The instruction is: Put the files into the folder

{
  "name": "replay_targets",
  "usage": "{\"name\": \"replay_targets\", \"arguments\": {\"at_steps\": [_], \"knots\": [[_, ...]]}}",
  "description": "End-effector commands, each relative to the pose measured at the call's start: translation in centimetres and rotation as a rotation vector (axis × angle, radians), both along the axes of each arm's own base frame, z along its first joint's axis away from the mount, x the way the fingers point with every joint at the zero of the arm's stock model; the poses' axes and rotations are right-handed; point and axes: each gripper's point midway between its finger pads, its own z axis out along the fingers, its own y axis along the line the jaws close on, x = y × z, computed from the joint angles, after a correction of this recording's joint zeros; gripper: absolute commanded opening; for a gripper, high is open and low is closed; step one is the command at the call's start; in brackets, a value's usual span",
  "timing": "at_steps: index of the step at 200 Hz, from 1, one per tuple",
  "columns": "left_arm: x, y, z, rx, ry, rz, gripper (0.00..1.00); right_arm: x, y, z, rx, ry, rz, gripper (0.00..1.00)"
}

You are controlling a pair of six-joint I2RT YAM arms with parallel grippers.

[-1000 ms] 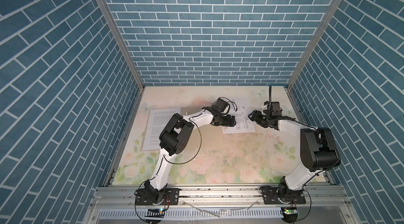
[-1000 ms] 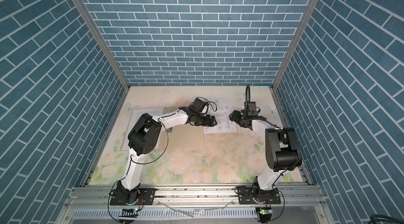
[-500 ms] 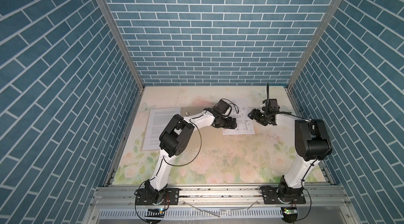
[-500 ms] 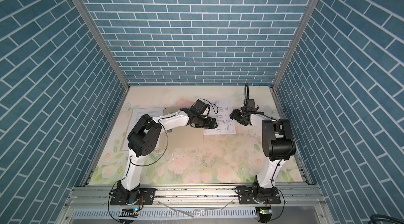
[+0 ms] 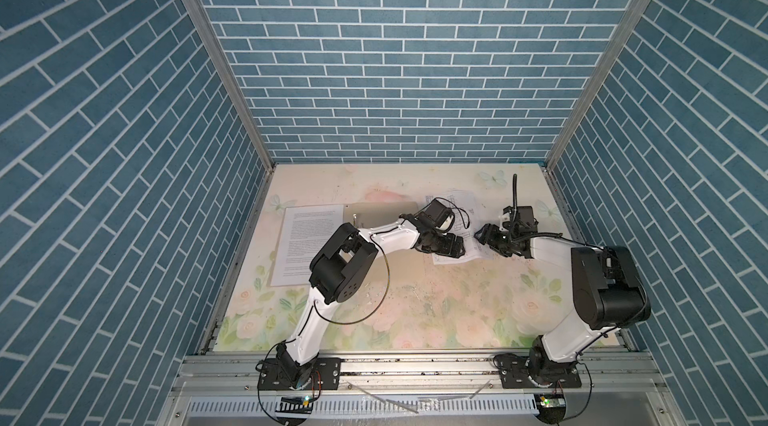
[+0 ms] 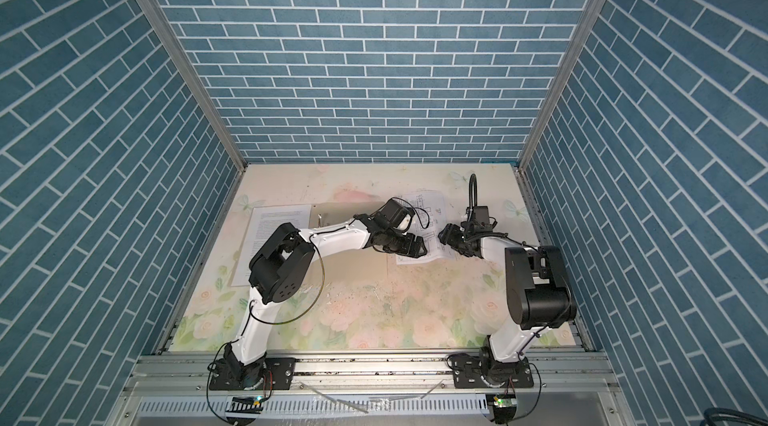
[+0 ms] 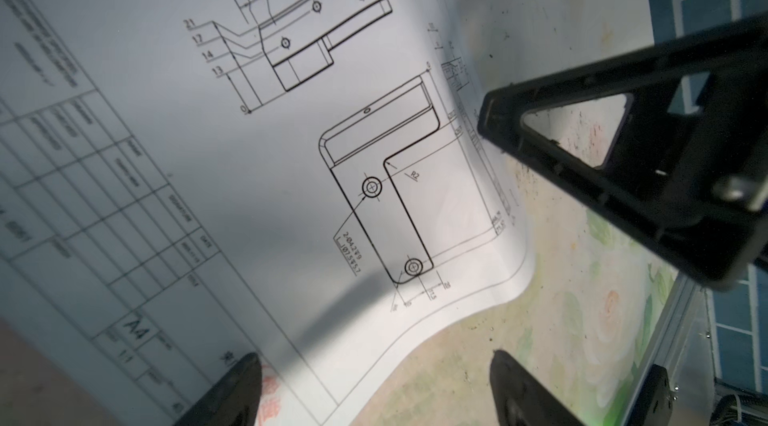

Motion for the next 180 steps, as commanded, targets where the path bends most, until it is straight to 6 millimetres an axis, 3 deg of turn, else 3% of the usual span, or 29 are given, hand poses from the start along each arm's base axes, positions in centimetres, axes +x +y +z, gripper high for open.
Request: {"name": "replay_targets", "arguments": {"at_steps": [1,57,90,134,180], "knots": [[-3.1,1.2,-2.9,0.069,0.099,-0.018,0.87,-3.1,-0.3,-1.1,0.028,0.069,-0.035,0.67],[-4.9,1.7,-2.3,0.053,0.096,-0.028,0.87,-7.8,-1.1,-0.5,0.052,0.074,-0.099,0.67],[-5.2,2.0,-2.3,0.051,0.096,-0.025,0.87,-9.6,-2.0,-0.6,0.020,0.076,-0.123,0.68],[-3.9,1.6,-0.3,0.034,0.059,-0.022,0.87,-7.9,-2.5,0.8,-0.026,0.044,-0.124,0.72],[-0.4,3.7,1.9,0.081,0.007,0.058,0.90,-3.1,-3.0,3.3,-0.111,-0.046,-0.081,0.77]]}}
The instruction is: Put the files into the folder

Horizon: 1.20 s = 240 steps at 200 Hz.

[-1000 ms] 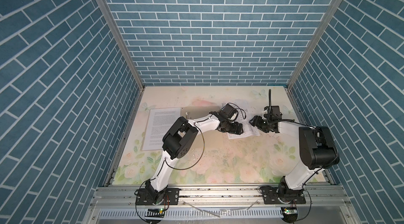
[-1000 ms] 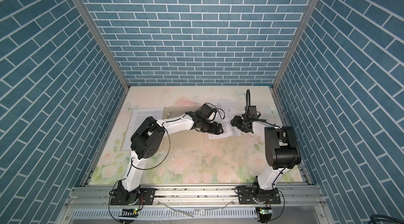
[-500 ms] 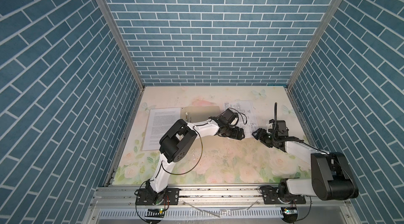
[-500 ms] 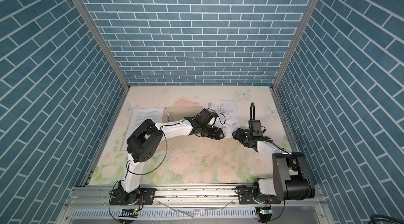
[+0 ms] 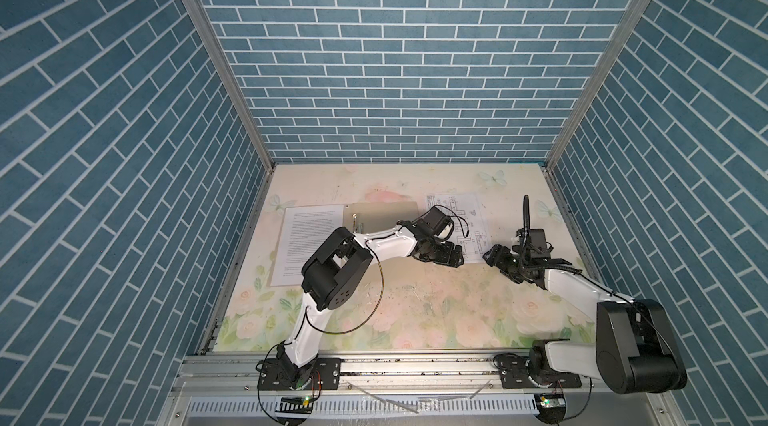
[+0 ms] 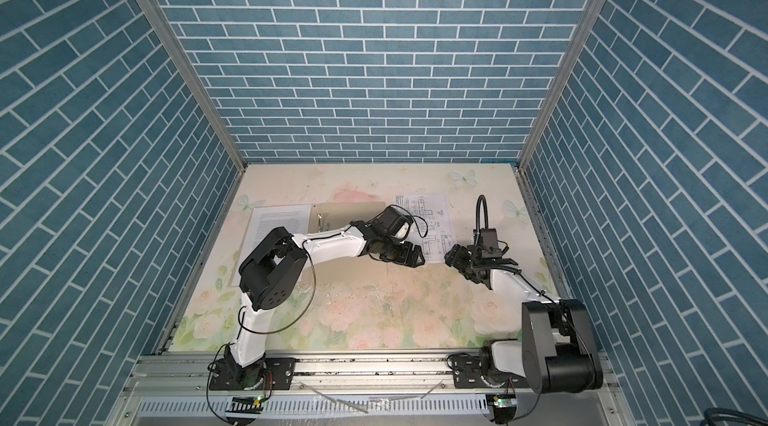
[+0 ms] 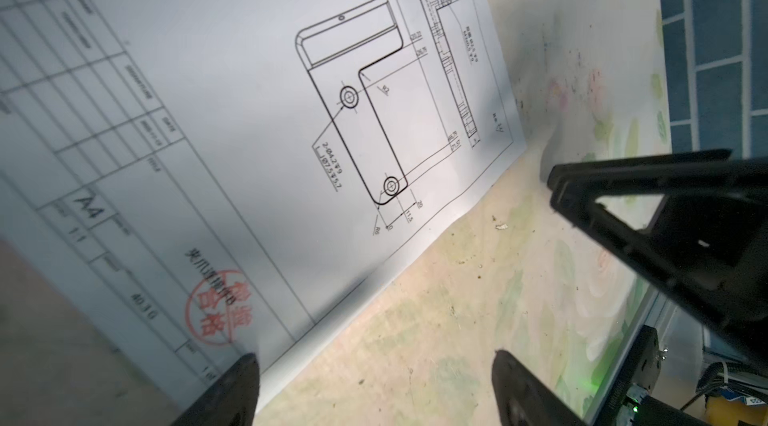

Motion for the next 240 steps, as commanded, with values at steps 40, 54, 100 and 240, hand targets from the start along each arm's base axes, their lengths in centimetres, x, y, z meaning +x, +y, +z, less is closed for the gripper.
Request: {"name": "replay_targets", "arguments": {"at_steps": [40,54,100,240], "knots": [[4.2,3.5,1.5,0.102,-0.049,0.095,0.95,7.6,-0.6,3.2,-0.075,-0.144,0.044,0.78],[4.9,3.7,1.1,0.118,-0.047,0.107,0.99,9.0,-0.5,3.1,-0.077,-0.143,0.056,0.78],[6.2,3.8,-1.3,0.172,-0.024,0.108,1.00,13.0,0.1,1.6,-0.045,-0.123,0.073,0.78],[2.9,2.1,-5.0,0.139,0.112,0.067,1.00,6.2,3.1,-3.3,0.211,0.038,0.064,0.68]]}}
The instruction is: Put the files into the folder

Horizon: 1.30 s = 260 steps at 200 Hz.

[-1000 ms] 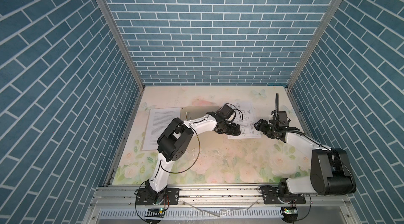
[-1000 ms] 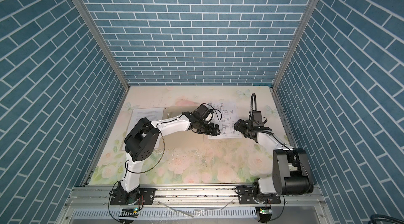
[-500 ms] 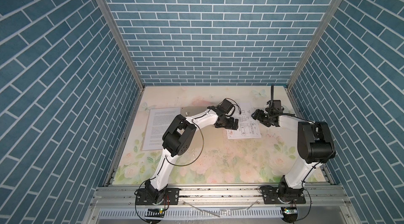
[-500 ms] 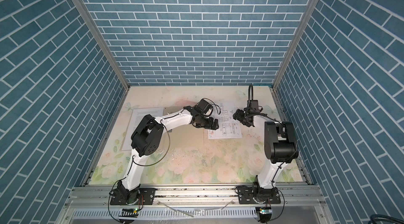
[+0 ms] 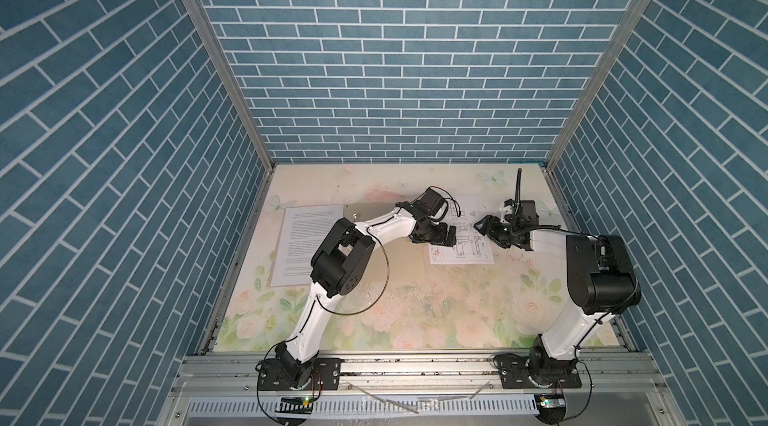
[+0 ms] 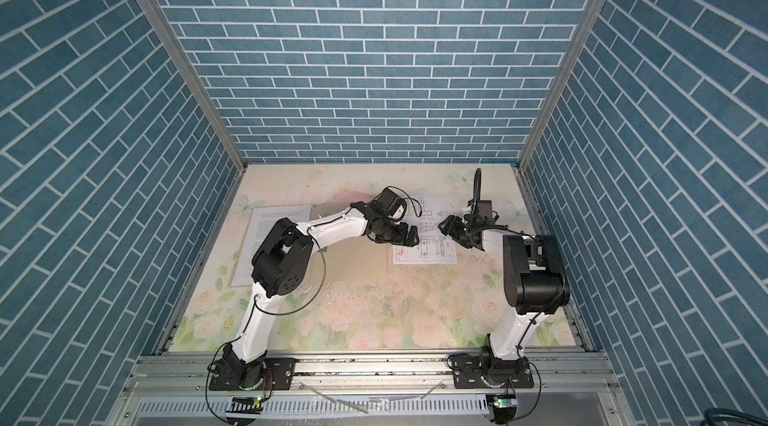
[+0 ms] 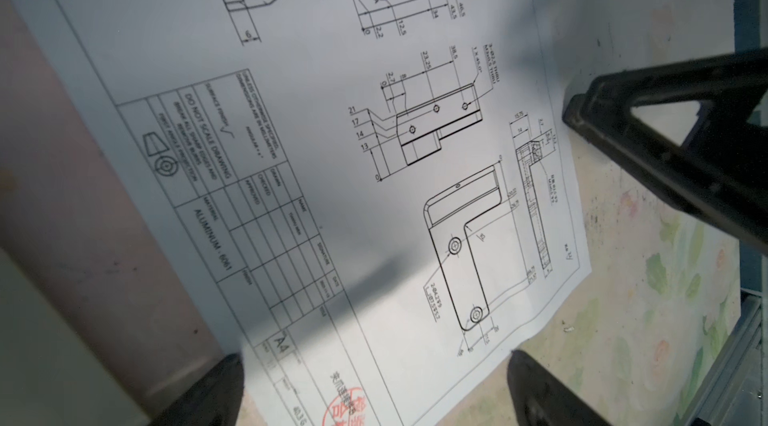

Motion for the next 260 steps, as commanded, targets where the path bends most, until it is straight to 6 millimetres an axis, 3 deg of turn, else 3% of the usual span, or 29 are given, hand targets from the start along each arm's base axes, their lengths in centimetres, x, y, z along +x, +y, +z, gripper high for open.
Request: {"name": "replay_targets", "arguments": {"at_steps": [1,87,112,148,185,228,260], "knots": [[-3.6,0.8,-4.4,0.059,0.141,-0.015,1.00,-3.7,0.7,-2.3,0.077,0.129,-0.023,0.68],[-7.1,0.0,-5.1,0.018,0.176,-0.043,0.98,-8.9,0.6,-1.9,0.125,0.136,-0.079,0.67],[-7.5,0.6,-4.4,0.033,0.155,-0.044,0.98,-9.4,-0.5,-1.0,0.039,0.115,-0.084,0.69],[-6.1,1.1,-2.5,0.066,0.084,-0.042,0.99,-6.0,-2.0,2.1,-0.074,0.014,-0.100,0.77],[-4.0,1.2,-0.8,0.065,0.031,-0.027,1.00,-1.8,-1.7,3.7,-0.087,-0.070,-0.080,0.78],[-0.8,2.7,-0.4,0.098,-0.008,0.024,1.00,2.2,-1.6,2.7,-0.130,-0.068,-0.049,0.79],[1.2,2.9,-0.9,0.103,-0.005,0.038,1.00,3.9,-1.8,1.3,-0.155,-0.028,-0.045,0.79]]}}
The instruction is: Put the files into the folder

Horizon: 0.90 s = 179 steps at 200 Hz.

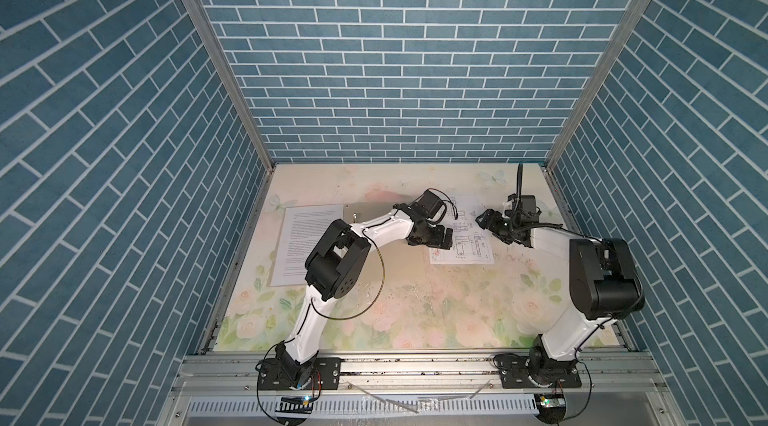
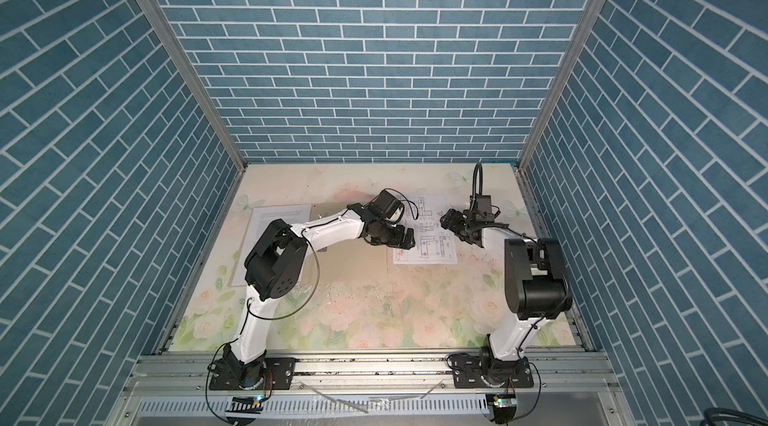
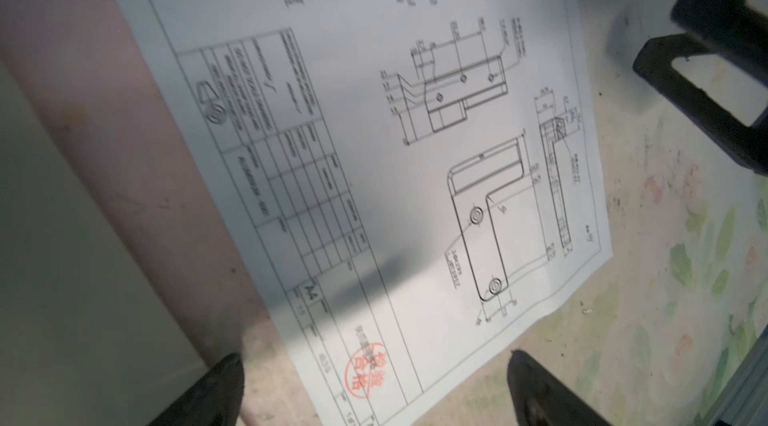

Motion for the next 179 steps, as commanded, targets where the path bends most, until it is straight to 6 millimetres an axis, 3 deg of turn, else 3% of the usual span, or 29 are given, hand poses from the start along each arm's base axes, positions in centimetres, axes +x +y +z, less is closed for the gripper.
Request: {"name": "replay_targets", "arguments": {"at_steps": [1,27,50,110,179], "knots": [[1.1,1.0,-1.4,0.051,0.016,0.003,1.00,1.4,-0.5,-0.3,-0.053,0.006,0.019,0.79],[2.0,0.5,-2.0,0.049,0.031,-0.003,1.00,1.6,-0.2,-1.0,-0.052,0.048,0.038,0.77],[2.3,-0.1,-2.8,0.045,0.050,-0.011,1.00,0.6,-0.1,-1.9,-0.053,0.093,0.050,0.75],[0.6,-0.9,-4.9,0.010,0.135,-0.021,0.98,-2.4,1.9,-4.3,0.090,0.173,0.094,0.69],[-0.7,-1.8,-6.3,-0.048,0.195,-0.019,0.97,-4.5,3.5,-4.2,0.231,0.192,0.101,0.67]]}}
